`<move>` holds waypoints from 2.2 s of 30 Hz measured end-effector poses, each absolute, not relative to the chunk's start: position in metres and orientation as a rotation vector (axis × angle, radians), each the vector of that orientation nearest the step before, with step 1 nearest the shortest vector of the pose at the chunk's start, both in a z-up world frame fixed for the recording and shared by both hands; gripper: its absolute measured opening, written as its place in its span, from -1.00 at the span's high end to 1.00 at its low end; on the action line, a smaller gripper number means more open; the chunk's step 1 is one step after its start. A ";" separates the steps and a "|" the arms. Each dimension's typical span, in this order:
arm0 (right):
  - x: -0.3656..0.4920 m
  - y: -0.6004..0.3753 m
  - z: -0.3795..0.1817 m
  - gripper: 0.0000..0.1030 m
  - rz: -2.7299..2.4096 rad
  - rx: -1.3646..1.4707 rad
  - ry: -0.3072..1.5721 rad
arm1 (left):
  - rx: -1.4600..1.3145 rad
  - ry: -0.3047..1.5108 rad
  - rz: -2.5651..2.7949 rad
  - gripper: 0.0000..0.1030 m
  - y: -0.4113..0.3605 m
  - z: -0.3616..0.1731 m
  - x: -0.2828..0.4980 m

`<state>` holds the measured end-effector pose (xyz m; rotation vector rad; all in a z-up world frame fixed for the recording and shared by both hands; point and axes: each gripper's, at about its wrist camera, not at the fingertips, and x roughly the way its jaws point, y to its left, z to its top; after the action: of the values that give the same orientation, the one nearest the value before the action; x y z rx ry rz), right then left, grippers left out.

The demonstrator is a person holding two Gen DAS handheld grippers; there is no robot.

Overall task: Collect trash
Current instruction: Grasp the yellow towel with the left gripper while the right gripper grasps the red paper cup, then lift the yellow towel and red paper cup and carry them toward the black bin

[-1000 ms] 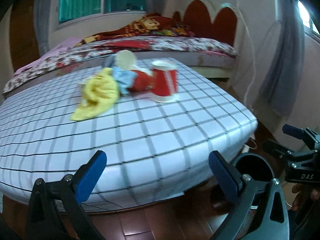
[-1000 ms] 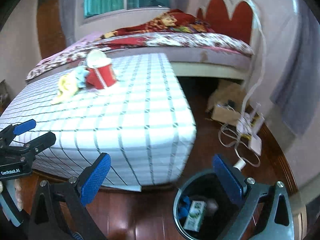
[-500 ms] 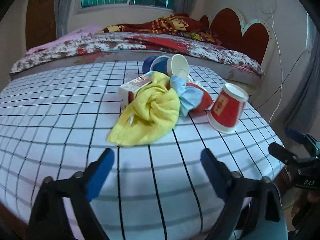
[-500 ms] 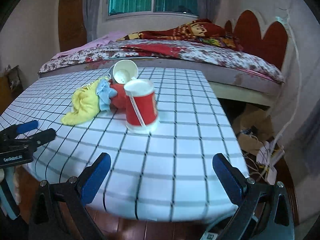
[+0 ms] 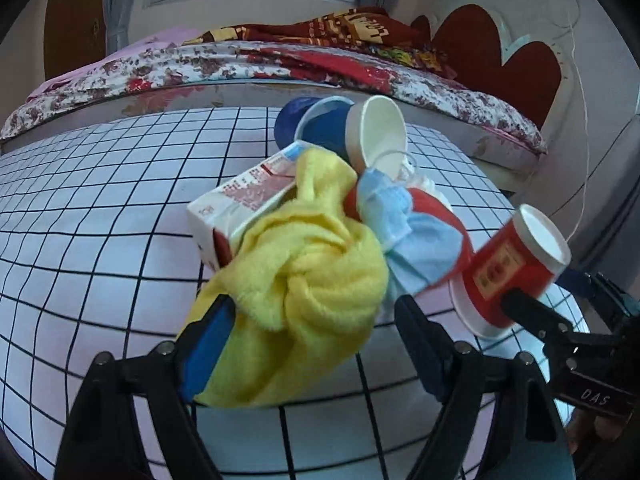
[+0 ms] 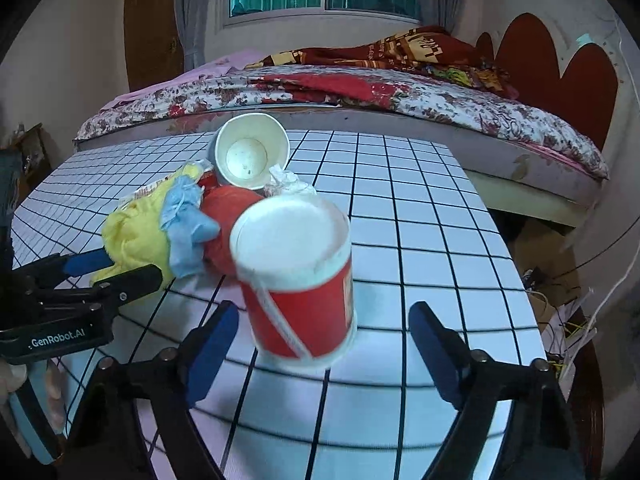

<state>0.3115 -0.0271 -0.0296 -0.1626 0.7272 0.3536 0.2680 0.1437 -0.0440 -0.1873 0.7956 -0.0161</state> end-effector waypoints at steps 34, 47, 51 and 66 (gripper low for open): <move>0.225 -0.055 -0.012 -0.01 0.418 -0.114 0.670 | -0.180 0.655 -0.064 0.51 0.145 -0.021 0.172; 0.180 -0.089 0.017 -0.01 0.371 -0.083 0.587 | -0.128 0.590 -0.143 0.51 0.115 0.003 0.142; 0.163 -0.112 0.022 -0.01 0.348 -0.067 0.579 | -0.113 0.589 -0.189 0.52 0.092 0.006 0.135; 0.113 -0.198 0.027 -0.01 0.222 -0.009 0.553 | -0.025 0.586 -0.362 0.51 0.004 0.015 0.117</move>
<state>0.1133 -0.1984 0.0266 -0.0091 0.5531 0.2220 0.1166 0.0037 0.0147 -0.0248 0.5856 -0.3622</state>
